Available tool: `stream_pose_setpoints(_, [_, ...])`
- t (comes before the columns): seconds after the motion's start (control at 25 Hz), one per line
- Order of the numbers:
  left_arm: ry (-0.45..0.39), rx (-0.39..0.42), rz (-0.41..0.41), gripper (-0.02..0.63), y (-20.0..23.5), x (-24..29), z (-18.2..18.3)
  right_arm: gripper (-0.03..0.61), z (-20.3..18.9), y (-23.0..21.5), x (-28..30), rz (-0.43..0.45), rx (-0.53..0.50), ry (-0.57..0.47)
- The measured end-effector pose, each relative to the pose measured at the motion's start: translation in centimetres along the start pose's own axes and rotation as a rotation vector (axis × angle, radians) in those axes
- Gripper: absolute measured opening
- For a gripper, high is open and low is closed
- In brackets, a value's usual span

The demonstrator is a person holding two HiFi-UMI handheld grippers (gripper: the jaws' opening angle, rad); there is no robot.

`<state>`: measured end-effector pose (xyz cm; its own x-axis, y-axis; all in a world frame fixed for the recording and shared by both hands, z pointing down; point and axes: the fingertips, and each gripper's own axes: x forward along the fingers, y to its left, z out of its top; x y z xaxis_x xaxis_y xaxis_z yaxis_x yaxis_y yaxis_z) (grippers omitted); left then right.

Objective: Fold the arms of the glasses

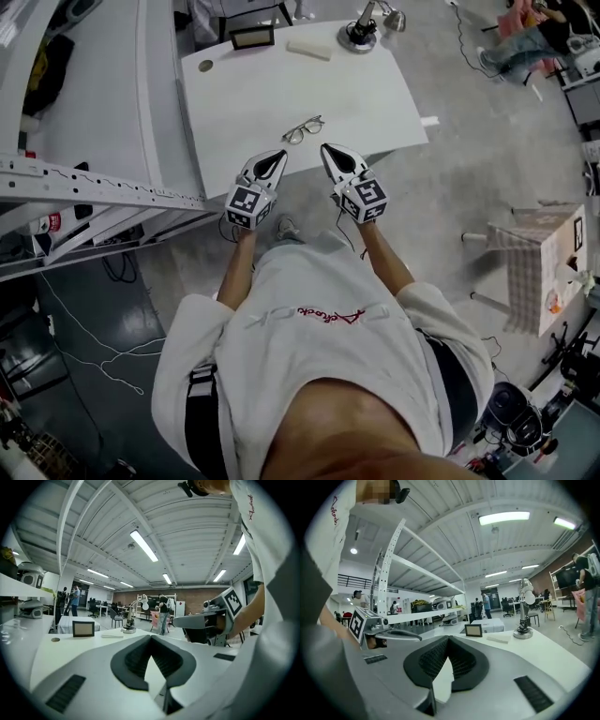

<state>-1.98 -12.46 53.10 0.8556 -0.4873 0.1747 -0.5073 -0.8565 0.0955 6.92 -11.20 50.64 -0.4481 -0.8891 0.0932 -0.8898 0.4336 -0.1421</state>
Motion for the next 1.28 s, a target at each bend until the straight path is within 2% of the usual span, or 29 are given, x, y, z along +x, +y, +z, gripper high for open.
stream_pose_setpoints(0.44, [-0.017,-0.01,0.033,0.029,-7.4,-2.0,-0.6,0.003,-0.5,-0.2,-8.7,-0.034,0.007,-0.013])
stream_pose_setpoints(0.84, [-0.023,-0.007,0.048,0.029,-14.0,-5.3,-2.7,0.003,-2.4,3.0,-15.3,-0.034,-0.013,-0.005])
stream_pose_setpoints(1.28, [-0.047,0.013,0.081,0.029,-18.0,-9.5,-3.0,0.003,-3.8,6.6,-19.6,-0.04,-0.012,-0.022])
